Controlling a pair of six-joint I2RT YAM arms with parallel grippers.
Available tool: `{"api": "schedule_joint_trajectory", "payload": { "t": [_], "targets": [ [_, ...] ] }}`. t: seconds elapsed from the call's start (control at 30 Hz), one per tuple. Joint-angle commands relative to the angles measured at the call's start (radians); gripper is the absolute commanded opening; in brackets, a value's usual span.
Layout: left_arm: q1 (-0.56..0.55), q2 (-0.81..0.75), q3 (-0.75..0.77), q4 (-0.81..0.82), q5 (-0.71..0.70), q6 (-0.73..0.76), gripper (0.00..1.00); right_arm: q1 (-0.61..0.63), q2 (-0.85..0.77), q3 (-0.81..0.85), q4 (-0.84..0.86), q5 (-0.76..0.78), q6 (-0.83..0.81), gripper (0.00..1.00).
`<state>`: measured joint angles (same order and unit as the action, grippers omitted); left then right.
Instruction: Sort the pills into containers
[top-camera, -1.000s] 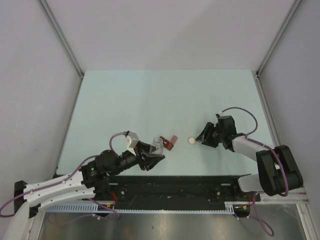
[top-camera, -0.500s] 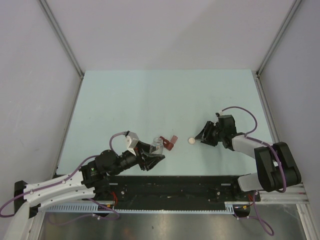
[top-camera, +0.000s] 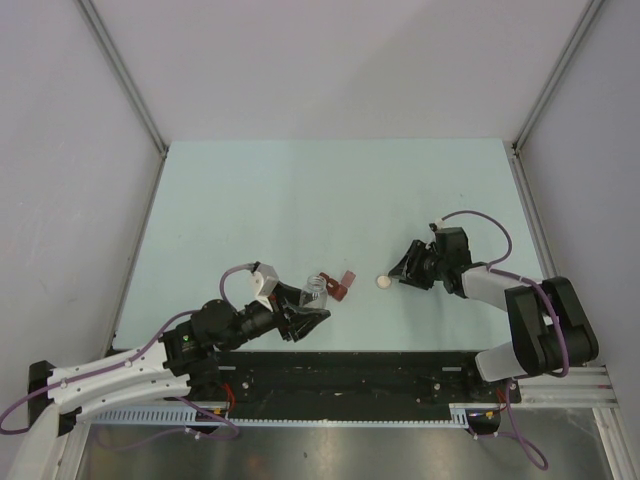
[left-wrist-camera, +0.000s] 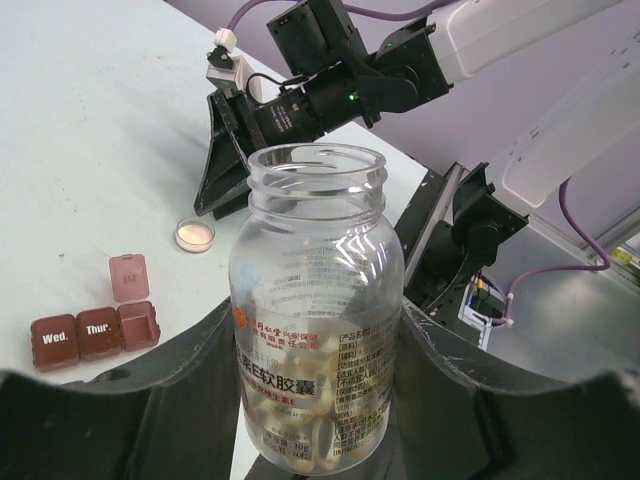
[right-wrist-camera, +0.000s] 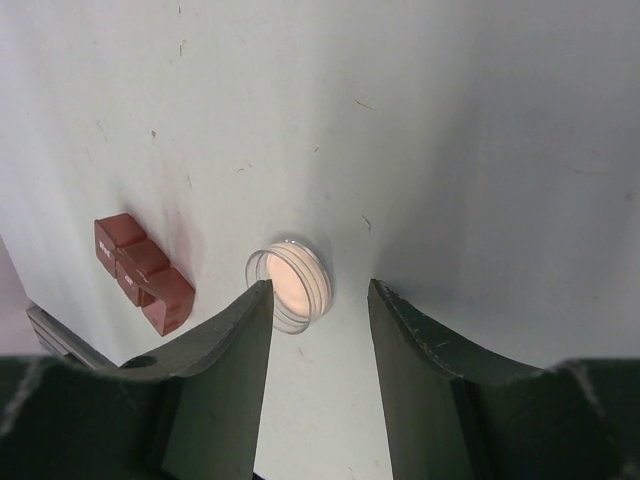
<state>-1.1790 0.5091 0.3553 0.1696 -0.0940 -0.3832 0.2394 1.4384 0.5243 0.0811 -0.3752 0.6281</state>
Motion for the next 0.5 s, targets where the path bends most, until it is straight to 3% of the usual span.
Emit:
{"api": "schedule_joint_trajectory", "payload": {
  "t": [0.0, 0.47],
  "targets": [
    [-0.004, -0.015, 0.002, 0.039, 0.01, 0.006, 0.01, -0.002, 0.048, -0.023, -0.109, 0.064, -0.041, 0.5],
    [-0.004, -0.024, -0.003, 0.038, 0.008, 0.006, 0.0, 0.001, 0.059, -0.018, -0.112, 0.058, -0.044, 0.51]
  ]
}}
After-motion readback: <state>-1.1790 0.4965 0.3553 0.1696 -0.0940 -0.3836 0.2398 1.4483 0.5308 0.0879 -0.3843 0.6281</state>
